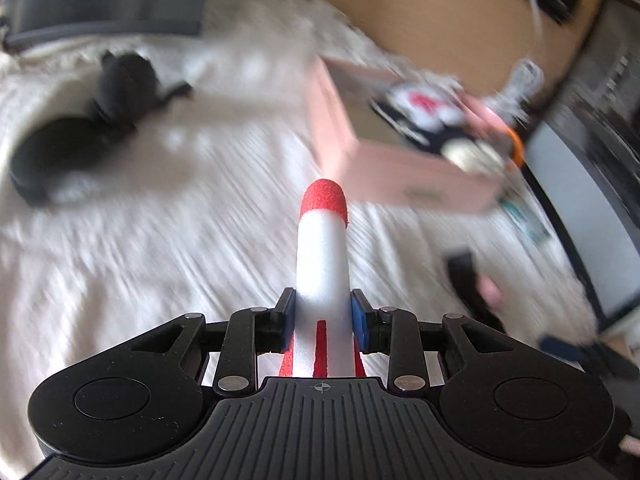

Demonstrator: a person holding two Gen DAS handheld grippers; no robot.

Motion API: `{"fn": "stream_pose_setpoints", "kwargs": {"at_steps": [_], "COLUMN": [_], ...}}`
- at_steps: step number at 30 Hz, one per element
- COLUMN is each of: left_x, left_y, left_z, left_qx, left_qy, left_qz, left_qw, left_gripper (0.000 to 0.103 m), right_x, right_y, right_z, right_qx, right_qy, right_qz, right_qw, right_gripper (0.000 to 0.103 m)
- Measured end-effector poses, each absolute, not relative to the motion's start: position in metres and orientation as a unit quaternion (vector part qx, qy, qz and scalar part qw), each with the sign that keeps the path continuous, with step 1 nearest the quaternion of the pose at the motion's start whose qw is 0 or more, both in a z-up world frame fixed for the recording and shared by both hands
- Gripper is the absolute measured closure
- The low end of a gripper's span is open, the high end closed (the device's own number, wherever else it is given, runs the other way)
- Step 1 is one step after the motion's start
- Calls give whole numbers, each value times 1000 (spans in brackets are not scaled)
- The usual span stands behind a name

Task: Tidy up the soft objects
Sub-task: 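Grasp the red-and-white foam rocket with the left gripper while the right holds the hair tie, then lower the foam rocket and hair tie into the pink box, opening both grippers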

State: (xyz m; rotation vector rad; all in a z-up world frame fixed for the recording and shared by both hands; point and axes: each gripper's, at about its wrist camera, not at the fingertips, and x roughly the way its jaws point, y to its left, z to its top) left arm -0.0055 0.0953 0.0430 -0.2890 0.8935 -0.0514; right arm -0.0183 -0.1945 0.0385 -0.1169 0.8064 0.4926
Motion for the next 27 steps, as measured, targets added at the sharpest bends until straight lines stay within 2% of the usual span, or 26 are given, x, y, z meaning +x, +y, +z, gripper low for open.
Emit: {"fn": "stream_pose_setpoints", "kwargs": {"at_steps": [6, 9, 12, 14, 16, 18, 22, 27], "left_x": [-20, -30, -36, -40, -43, -45, -41, 4], "left_y": [67, 62, 64, 67, 70, 70, 66, 79], "left_z": [32, 32, 32, 33, 33, 33, 41, 84], "left_qx": [-131, -128, -129, -128, -130, -132, -130, -137], "left_qy": [464, 469, 475, 479, 483, 493, 502, 444], "left_qz": [-33, -38, -34, -30, -30, -39, -66, -89], "left_qw": [876, 873, 870, 868, 865, 859, 852, 881], "left_gripper": [71, 71, 71, 71, 71, 71, 71, 71], "right_x": [-5, 13, 24, 27, 27, 23, 17, 23], "right_y": [-187, -171, -148, -137, -132, -134, -153, -180], "right_z": [53, 53, 47, 41, 39, 45, 76, 116], "right_qx": [-42, -63, -113, -146, -169, -175, -165, -131], "right_qy": [343, 338, 332, 334, 345, 350, 356, 358], "right_qz": [252, 250, 258, 264, 269, 264, 263, 230], "right_qw": [904, 905, 900, 893, 883, 881, 881, 895], "right_gripper": [11, 27, 32, 45, 68, 72, 73, 73]}}
